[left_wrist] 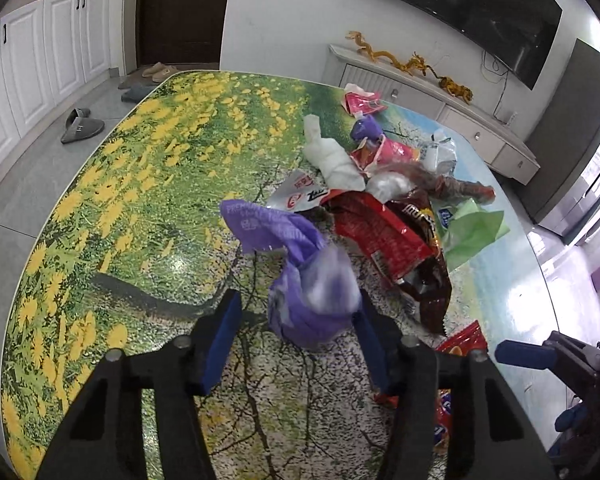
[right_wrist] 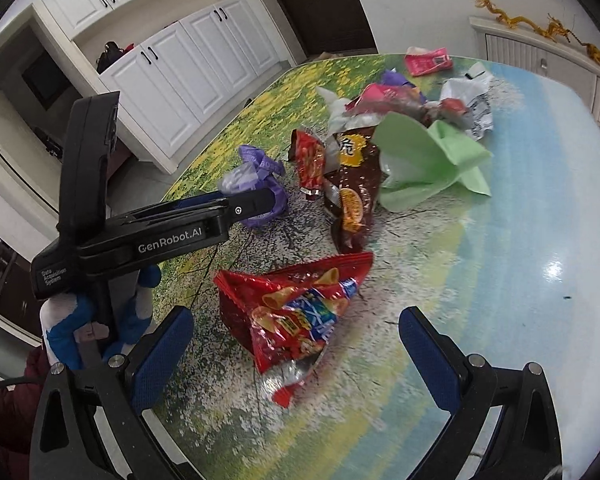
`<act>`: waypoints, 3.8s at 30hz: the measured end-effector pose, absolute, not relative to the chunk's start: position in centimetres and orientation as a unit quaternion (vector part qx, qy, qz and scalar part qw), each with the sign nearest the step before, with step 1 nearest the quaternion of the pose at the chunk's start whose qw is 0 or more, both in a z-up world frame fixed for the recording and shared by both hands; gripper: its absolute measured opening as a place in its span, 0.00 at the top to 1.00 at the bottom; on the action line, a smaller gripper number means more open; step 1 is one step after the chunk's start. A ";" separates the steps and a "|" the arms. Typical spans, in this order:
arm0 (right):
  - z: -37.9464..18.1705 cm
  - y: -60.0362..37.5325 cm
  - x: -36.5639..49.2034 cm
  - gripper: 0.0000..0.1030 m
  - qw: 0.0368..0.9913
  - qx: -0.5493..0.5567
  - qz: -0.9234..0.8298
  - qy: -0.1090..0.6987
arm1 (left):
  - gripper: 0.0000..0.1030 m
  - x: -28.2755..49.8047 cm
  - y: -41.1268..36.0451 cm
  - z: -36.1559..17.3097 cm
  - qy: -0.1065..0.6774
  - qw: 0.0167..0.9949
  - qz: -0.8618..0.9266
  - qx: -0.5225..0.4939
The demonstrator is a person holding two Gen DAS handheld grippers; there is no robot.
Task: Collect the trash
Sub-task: 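Grasp the purple plastic bag with the left tool while the right grasps the red chip bag, then carry the purple bag and red chip bag over the trash bin with both tools, then open both tools to drop the purple bag and red chip bag into the bin, then move both open tools back to the table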
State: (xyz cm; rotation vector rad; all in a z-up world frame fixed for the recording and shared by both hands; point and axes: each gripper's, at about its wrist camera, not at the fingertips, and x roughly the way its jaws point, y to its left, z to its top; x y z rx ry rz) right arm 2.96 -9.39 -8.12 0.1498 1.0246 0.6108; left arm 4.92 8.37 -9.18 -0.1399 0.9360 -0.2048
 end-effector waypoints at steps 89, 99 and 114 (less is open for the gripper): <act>-18.5 -55.7 -4.5 0.31 0.835 0.296 -0.139 0.443 | 0.46 3.9 -43.8 -9.0 0.481 0.757 -0.426 0.122; -16.8 -54.8 -4.6 0.27 0.842 0.298 -0.145 0.426 | 0.46 4.4 -41.2 -7.9 0.476 0.769 -0.416 0.095; -7.9 -49.5 -4.2 0.27 0.889 0.239 -0.154 0.359 | 0.46 4.3 -28.0 -3.9 0.423 0.841 -0.333 0.043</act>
